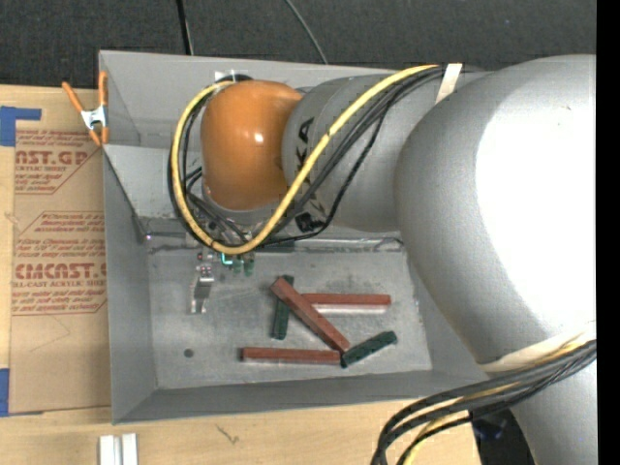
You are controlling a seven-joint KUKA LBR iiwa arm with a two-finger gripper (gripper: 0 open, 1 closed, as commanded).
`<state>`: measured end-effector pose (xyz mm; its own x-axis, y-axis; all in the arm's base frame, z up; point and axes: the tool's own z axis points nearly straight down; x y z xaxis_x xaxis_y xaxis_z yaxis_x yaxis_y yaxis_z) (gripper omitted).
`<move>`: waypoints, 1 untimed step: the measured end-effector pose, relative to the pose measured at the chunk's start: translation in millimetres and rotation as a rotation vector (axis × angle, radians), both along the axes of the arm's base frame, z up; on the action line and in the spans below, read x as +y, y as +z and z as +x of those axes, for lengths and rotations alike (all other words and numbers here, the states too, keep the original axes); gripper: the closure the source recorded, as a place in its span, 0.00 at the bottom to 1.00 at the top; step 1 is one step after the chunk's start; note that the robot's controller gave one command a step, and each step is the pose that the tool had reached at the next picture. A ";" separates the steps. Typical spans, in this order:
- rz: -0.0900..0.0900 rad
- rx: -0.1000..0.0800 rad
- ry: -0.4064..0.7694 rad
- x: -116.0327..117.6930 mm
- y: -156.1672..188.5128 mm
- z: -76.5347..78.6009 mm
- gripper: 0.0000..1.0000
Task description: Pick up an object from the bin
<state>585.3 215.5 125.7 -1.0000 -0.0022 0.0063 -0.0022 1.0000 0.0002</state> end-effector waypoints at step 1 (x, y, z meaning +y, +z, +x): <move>0.002 -0.007 -0.002 -0.8 4.6 2.4 0.00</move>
Offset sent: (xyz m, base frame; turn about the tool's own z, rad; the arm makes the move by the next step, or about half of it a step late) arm 0.0067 -0.0377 -0.0557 -0.0486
